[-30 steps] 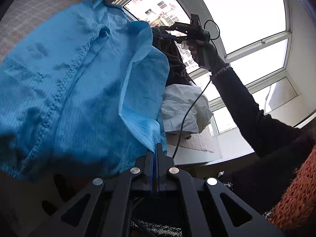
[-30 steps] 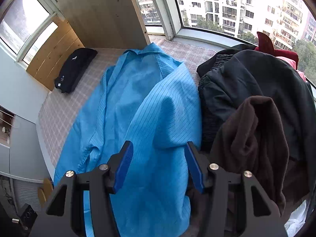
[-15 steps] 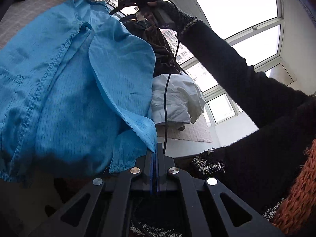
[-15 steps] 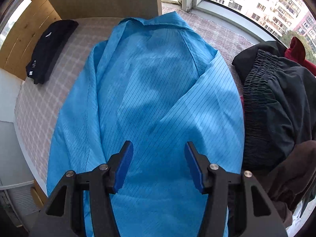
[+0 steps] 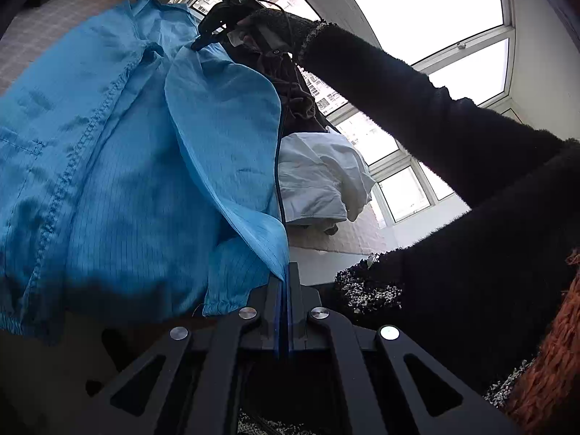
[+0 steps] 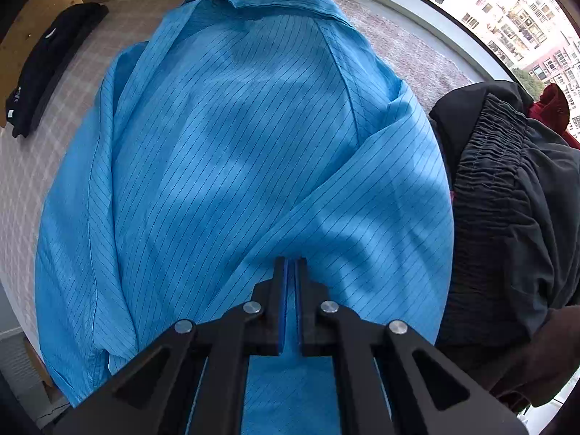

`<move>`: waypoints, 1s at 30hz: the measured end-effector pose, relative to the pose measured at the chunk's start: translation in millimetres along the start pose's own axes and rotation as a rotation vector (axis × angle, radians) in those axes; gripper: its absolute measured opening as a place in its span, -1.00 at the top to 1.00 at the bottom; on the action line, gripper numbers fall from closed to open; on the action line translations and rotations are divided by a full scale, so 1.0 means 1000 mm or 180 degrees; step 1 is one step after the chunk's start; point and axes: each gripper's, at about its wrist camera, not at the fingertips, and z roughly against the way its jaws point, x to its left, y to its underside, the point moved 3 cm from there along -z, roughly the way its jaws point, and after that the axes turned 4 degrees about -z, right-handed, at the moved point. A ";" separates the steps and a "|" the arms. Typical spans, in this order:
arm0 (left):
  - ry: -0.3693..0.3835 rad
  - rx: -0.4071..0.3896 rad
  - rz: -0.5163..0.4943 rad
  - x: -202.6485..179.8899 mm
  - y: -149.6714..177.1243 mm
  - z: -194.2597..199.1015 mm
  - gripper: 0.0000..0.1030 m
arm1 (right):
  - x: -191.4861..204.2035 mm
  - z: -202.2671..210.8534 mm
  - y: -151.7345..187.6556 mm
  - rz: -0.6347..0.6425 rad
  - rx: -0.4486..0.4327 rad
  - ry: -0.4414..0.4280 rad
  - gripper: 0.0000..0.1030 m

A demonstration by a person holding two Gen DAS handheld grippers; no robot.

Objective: Fold clothes

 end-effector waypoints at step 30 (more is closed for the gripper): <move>0.0235 0.0065 -0.0147 -0.005 0.021 0.014 1.00 | 0.014 0.042 0.021 -0.0094 -0.0143 -0.0224 0.96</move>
